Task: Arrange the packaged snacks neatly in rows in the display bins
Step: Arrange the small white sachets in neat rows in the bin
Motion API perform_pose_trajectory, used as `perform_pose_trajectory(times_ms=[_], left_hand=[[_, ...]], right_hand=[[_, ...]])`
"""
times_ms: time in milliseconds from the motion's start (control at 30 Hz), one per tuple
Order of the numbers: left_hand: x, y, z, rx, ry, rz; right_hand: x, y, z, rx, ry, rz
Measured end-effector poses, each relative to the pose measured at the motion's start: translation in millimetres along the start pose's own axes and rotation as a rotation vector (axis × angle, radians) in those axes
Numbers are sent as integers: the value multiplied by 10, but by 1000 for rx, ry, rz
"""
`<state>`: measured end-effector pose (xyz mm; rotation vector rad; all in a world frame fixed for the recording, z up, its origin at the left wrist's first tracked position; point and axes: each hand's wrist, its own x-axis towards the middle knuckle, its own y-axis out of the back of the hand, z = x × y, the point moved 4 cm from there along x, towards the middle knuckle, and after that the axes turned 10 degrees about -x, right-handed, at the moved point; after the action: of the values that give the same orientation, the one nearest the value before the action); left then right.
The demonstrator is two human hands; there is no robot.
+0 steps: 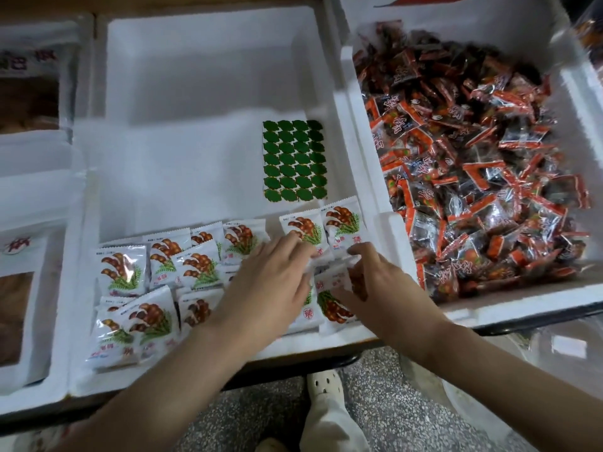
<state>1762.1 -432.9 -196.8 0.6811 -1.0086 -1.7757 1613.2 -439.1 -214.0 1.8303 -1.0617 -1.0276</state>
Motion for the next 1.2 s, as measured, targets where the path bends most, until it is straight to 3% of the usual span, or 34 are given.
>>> perform_pose_trajectory(times_ms=[133,233,500,733,867,1033,1200], left_hand=[[-249,-190,57,-32,64,-106],[-345,-311,63,-16,89,-117],[-396,-442,72,13,100,-77],[-389,-519,95,16,28,31],[-442,-460,121,-21,25,41],[-647,-302,44,143,24,151],[-942,-220,-210,194,128,188]], right_hand=[[-91,-112,-44,75,-61,45],[-138,-156,-57,266,-130,69],[-254,-82,125,419,-313,-55],[-350,205,372,473,-418,73],[-318,303,272,652,-404,203],[-168,15,-77,788,-363,118],[-116,-227,-216,640,-363,76]])
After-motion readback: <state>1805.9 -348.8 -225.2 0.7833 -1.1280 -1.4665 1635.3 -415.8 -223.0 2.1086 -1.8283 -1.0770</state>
